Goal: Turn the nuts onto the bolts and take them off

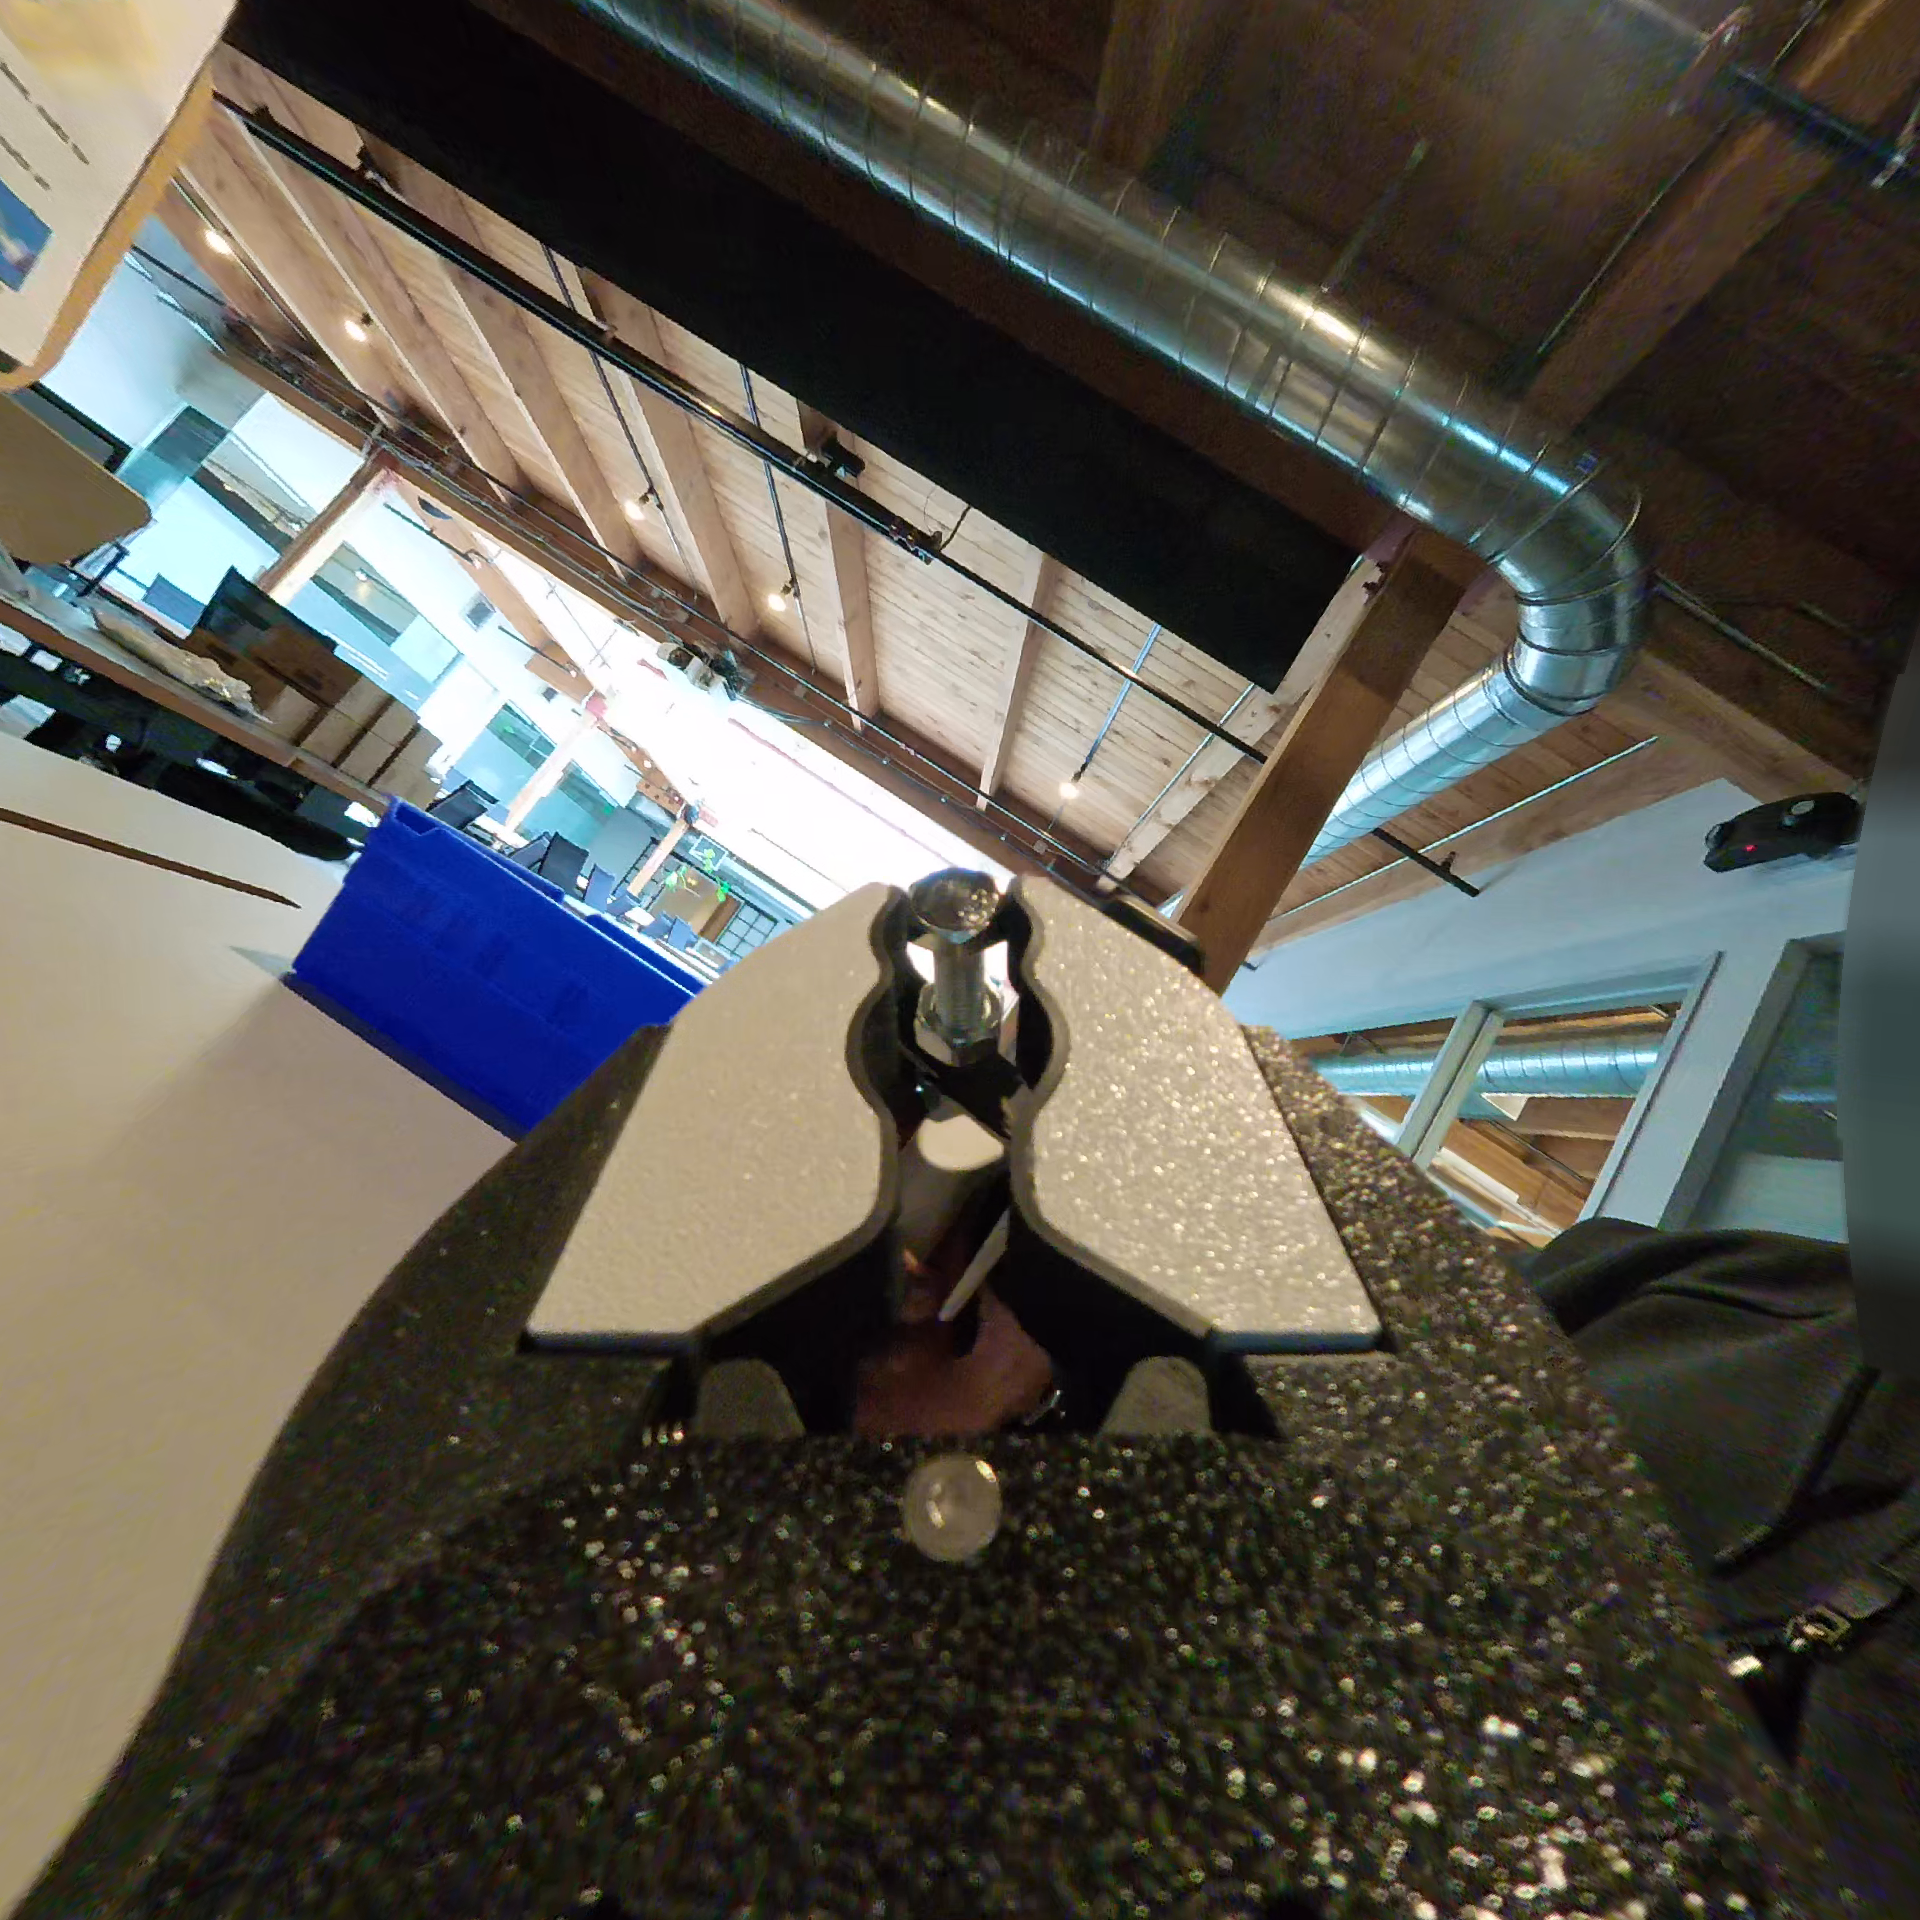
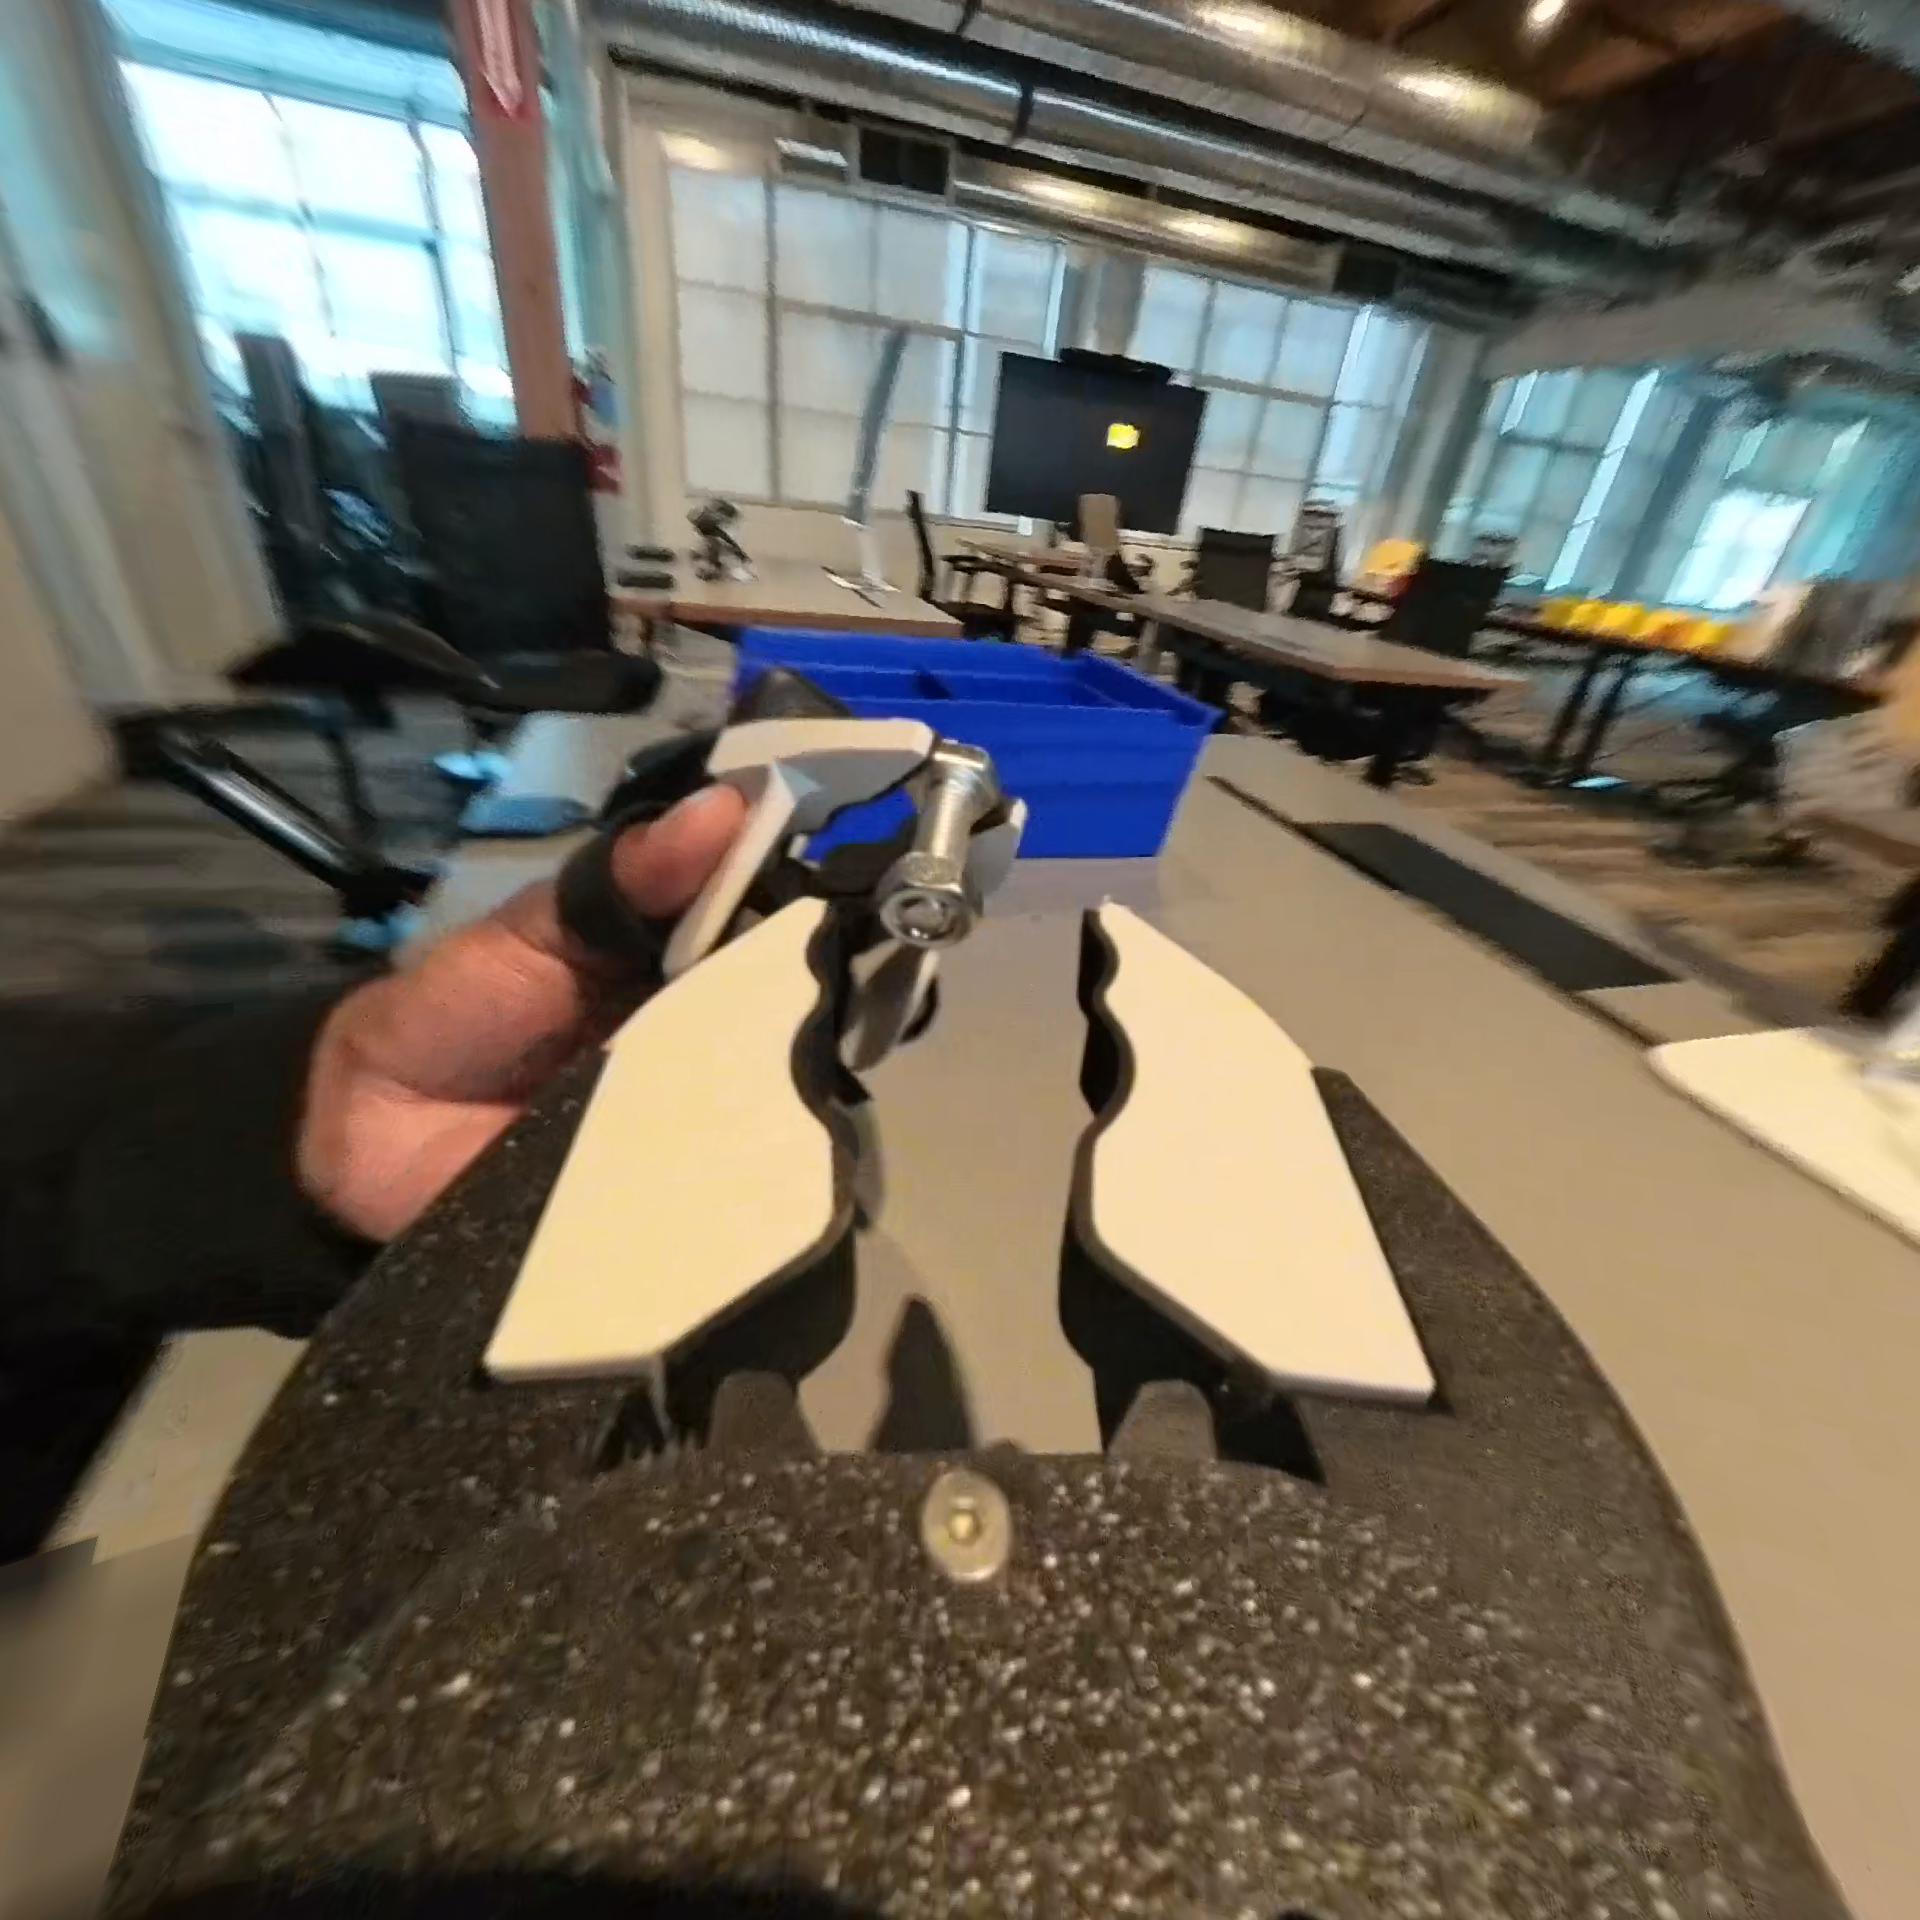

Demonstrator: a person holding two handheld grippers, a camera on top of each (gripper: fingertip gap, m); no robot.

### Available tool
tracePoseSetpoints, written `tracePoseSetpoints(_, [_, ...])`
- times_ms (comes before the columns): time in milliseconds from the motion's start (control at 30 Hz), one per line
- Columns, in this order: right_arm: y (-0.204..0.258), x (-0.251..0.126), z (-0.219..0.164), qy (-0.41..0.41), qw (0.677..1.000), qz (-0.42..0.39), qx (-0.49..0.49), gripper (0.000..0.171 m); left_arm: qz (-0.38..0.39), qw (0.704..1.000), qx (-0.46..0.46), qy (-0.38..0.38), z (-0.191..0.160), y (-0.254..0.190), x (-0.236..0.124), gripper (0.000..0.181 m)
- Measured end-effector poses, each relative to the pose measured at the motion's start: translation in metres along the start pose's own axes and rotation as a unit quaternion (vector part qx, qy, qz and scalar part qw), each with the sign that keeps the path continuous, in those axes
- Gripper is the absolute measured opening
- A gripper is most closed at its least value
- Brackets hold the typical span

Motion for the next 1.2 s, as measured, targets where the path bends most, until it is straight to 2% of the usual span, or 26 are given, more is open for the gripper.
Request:
tracePoseSetpoints(100, [-0.001, -0.001, 0.001, 0.029, 0.989, -0.063, -0.133, 0.048, -0.005, 1.0, -0.01, -0.002, 0.0, 0.0, 0.0, 0.017])
tracePoseSetpoints(267, [0.009, 0.0, 0.003, 0.066, 0.93, -0.136, -0.334, 0.04, -0.009, 1.0, -0.021, -0.004, -0.001, 0.001, 0.0, 0.017])
tracePoseSetpoints(333, [0.011, 0.002, 0.002, 0.076, 0.917, -0.145, -0.363, 0.038, -0.009, 1.0, -0.022, -0.002, -0.001, 0.002, 0.0, 0.016])
tracePoseSetpoints(467, [0.008, 0.002, -0.002, 0.088, 0.915, -0.151, -0.363, 0.036, -0.012, 1.0, -0.022, 0.007, -0.004, 0.001, 0.002, 0.017])
tracePoseSetpoints(633, [0.005, 0.0, -0.002, 0.088, 0.918, -0.152, -0.355, 0.02, -0.012, 1.0, -0.02, 0.018, -0.007, 0.0, 0.004, 0.017])
tracePoseSetpoints(800, [0.005, 0.001, -0.003, 0.077, 0.947, -0.121, -0.289, 0.02, -0.016, 0.999, -0.032, 0.013, -0.007, 0.001, 0.003, 0.017])
tracePoseSetpoints(867, [0.005, 0.001, -0.003, 0.062, 0.971, -0.088, -0.215, 0.02, -0.015, 0.999, -0.031, 0.014, -0.007, 0.001, 0.003, 0.017])
tracePoseSetpoints(967, [0.006, 0.002, -0.004, 0.029, 0.998, -0.01, -0.047, 0.019, -0.008, 1.0, -0.022, 0.016, -0.006, 0.001, 0.003, 0.017])
tracePoseSetpoints(1100, [0.007, 0.001, -0.003, -0.018, 0.987, 0.085, 0.135, 0.019, -0.002, 1.0, -0.01, 0.022, -0.007, 0.001, 0.003, 0.016])
tracePoseSetpoints(1200, [0.008, 0.002, -0.004, -0.023, 0.988, 0.088, 0.128, 0.021, 0.003, 1.0, -0.001, 0.022, -0.007, 0.001, 0.003, 0.017])
Point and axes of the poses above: each gripper's, where its closed fingertips meet, x out along the fingers, z out of its top, y = z × x across the jaws, the point moved 2 cm from there along -x, back along the fingers, and after that the axes turned 5 degrees about -x, right-handed, at the moved point
